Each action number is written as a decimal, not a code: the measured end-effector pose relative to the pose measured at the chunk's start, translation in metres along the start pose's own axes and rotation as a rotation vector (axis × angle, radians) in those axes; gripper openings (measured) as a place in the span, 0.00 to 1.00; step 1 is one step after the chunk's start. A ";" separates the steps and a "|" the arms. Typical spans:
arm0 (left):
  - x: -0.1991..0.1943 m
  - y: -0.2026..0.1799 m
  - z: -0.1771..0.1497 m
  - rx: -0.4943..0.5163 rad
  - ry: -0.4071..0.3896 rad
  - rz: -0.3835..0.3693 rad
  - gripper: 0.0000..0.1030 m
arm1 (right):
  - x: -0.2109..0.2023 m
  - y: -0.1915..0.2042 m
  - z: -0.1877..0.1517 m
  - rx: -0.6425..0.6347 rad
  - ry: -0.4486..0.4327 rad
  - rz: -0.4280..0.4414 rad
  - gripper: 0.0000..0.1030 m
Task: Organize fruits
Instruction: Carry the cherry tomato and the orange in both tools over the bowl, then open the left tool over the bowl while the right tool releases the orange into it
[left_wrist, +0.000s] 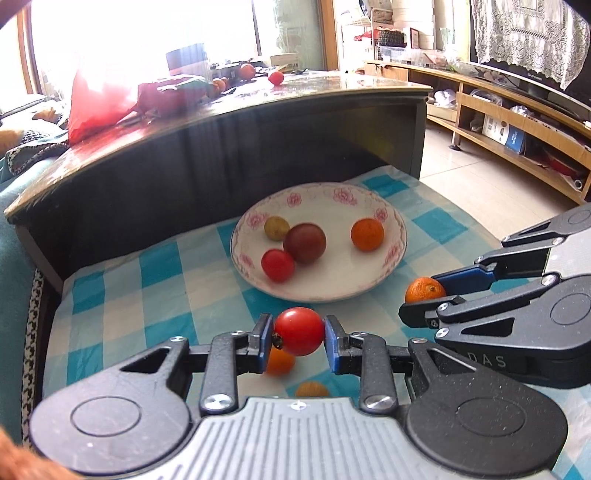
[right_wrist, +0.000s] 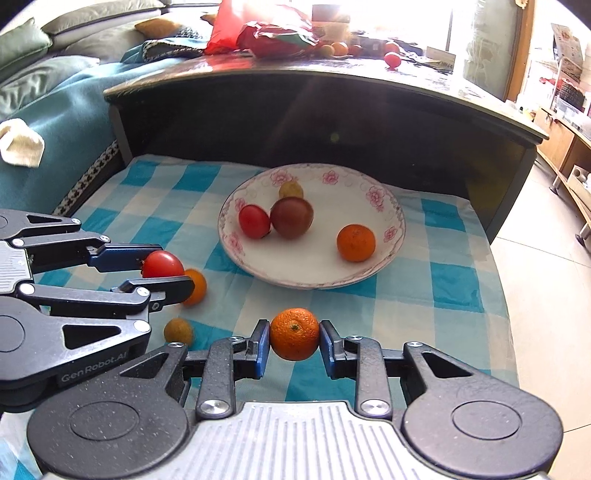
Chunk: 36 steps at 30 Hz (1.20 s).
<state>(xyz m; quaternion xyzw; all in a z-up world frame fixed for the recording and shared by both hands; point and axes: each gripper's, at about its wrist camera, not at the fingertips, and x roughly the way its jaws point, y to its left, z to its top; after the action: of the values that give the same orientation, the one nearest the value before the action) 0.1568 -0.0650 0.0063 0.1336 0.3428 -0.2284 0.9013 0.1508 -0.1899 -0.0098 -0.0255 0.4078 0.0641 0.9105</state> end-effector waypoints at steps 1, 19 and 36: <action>0.002 -0.001 0.004 0.001 -0.005 0.000 0.38 | 0.000 -0.002 0.002 0.009 -0.004 0.001 0.22; 0.059 0.005 0.032 -0.041 0.041 0.002 0.38 | 0.039 -0.039 0.038 0.093 -0.043 0.003 0.22; 0.078 0.011 0.033 -0.076 0.060 -0.014 0.40 | 0.059 -0.046 0.044 0.122 -0.058 0.037 0.30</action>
<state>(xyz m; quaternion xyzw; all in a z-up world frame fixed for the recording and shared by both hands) 0.2322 -0.0935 -0.0212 0.1034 0.3790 -0.2176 0.8935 0.2287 -0.2249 -0.0246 0.0395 0.3847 0.0565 0.9205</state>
